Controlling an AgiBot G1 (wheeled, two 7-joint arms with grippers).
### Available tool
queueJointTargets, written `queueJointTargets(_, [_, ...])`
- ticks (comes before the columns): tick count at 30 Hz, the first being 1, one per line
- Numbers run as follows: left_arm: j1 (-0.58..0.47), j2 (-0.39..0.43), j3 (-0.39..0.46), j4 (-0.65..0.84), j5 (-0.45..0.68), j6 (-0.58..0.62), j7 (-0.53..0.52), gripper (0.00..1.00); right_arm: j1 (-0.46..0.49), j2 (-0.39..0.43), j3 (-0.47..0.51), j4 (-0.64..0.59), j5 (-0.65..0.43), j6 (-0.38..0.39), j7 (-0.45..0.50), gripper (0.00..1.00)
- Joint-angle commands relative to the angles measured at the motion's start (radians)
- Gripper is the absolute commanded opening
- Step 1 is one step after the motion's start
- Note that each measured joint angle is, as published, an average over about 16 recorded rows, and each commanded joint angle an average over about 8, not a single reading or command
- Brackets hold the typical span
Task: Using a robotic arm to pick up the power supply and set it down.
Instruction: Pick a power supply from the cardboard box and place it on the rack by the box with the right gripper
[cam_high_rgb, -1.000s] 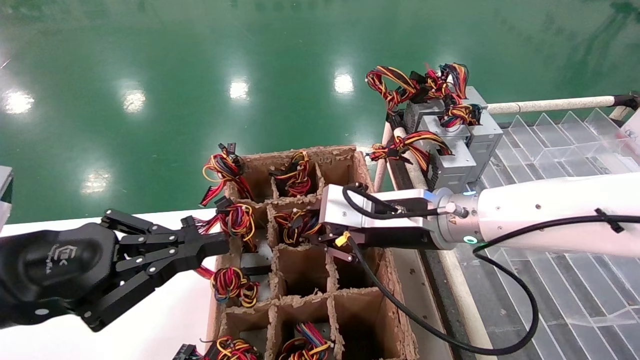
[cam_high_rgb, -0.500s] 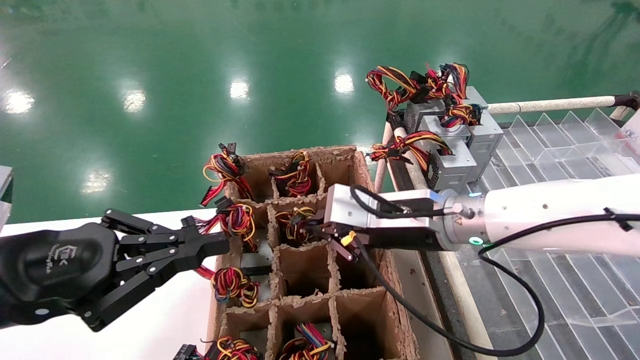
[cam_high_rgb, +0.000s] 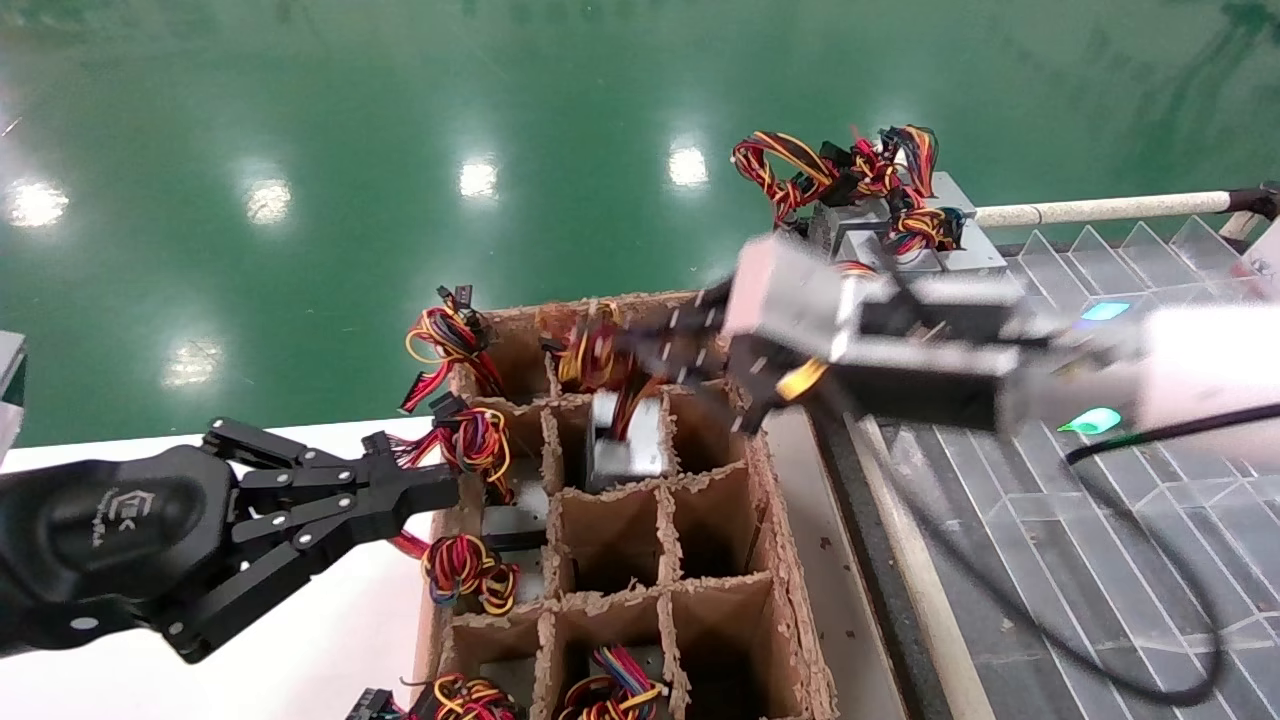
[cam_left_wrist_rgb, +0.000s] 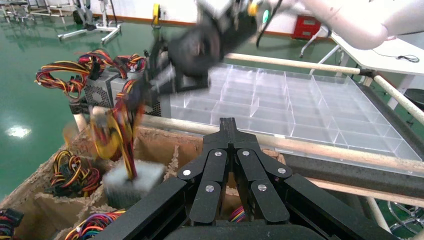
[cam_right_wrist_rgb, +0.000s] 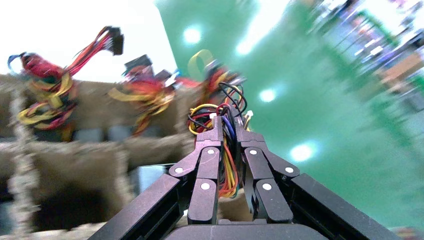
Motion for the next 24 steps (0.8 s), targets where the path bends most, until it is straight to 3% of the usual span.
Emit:
queueJointTargets(1, [0.0,0.0,0.0,0.0,0.0,0.0,0.0,0.0,0.008,0.021,0.025,0.018,0.03,-0.002,-0.017,0.0])
queueJointTargets(13, [0.0,0.0,0.0,0.0,0.0,0.0,0.0,0.0,0.079,0.212,0.222,0.033,0.241,-0.088,-0.181,0.0])
queueJointTargets(24, [0.0,0.0,0.0,0.0,0.0,0.0,0.0,0.0,0.146,0.411,0.285,0.032,0.221,-0.164,-0.196,0.0])
